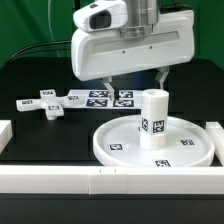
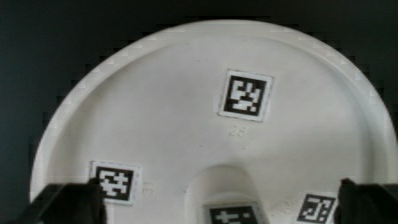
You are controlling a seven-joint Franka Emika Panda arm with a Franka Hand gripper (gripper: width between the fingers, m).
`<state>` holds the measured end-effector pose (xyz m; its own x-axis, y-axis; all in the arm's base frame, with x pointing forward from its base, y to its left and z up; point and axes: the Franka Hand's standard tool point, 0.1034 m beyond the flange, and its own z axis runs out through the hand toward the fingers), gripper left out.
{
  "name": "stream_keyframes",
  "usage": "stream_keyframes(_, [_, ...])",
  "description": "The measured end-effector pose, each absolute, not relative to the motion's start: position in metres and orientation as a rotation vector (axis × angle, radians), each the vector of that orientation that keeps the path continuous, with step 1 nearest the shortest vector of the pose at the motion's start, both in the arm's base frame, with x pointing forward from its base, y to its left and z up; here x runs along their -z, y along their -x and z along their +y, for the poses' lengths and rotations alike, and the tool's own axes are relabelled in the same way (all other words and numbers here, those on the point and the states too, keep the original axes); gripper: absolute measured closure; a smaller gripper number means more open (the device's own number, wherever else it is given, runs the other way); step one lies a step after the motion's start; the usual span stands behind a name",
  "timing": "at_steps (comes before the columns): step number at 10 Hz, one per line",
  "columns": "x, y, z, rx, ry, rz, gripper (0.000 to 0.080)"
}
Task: Assemble round table
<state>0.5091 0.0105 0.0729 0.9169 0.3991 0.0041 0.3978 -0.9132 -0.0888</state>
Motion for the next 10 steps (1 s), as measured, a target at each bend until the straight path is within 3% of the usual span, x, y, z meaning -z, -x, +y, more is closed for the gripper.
stream_keyframes(4, [-0.073, -0.510, 0.003, -0.001, 2.872, -1.056, 0.0151])
stream_keyframes(9, [-0.078, -0.490, -0.075, 0.018, 2.807, -1.230, 0.0151])
stream_keyframes(10, [-0.078, -0.490, -0.076, 0.014, 2.816, -1.214, 0.0151])
